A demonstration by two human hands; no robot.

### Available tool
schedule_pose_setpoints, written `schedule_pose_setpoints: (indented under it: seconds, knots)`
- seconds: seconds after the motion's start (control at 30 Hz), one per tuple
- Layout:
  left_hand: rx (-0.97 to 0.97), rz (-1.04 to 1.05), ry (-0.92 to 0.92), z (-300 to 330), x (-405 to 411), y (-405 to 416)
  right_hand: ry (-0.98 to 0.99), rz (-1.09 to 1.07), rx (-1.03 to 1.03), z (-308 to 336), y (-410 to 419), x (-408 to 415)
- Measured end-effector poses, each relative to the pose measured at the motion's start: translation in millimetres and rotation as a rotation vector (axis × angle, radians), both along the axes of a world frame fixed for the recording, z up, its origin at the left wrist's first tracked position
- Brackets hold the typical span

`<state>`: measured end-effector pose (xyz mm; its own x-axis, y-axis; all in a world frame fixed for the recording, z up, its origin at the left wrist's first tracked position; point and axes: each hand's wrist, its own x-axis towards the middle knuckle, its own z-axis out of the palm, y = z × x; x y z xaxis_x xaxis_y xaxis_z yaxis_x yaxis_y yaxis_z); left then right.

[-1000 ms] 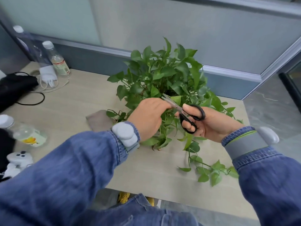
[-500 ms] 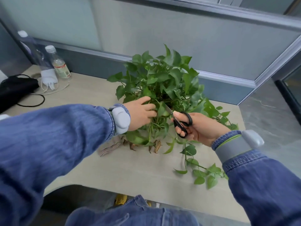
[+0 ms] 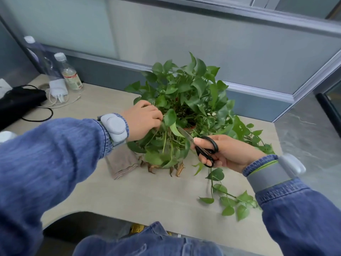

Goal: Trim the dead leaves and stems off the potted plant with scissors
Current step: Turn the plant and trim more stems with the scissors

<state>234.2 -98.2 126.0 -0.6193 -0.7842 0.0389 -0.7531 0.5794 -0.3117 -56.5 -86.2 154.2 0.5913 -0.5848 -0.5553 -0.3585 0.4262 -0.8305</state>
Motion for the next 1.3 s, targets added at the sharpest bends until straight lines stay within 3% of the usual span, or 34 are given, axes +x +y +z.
schedule_pose_setpoints:
  seconds: [0.2,0.33,0.53,0.67,0.77,0.97,1.3]
  knots:
    - [0.133,0.116,-0.040,-15.1,7.3,7.1,0.071,0.119,-0.041,9.0,1.1,14.9]
    - [0.141,0.131,0.123,-18.6,2.2,2.5,0.178,0.129,-0.017,8.2,-2.4,37.7]
    - [0.100,0.064,0.092,-27.3,4.6,-2.1,0.257,0.116,0.061,4.5,-10.6,59.3]
    - [0.002,0.004,-0.012,-24.1,9.1,-4.6,0.256,0.018,0.073,3.5,-20.0,53.6]
    - [-0.053,-0.069,0.016,-23.5,15.5,-5.9,0.252,-0.041,0.058,8.6,-26.3,40.9]
    - [-0.112,-0.232,0.015,-23.0,20.7,-12.7,0.223,0.062,0.016,25.9,-20.3,34.5]
    - [-0.034,-0.204,0.035,-16.8,27.7,-30.5,0.246,0.186,-0.051,45.3,-8.6,34.4]
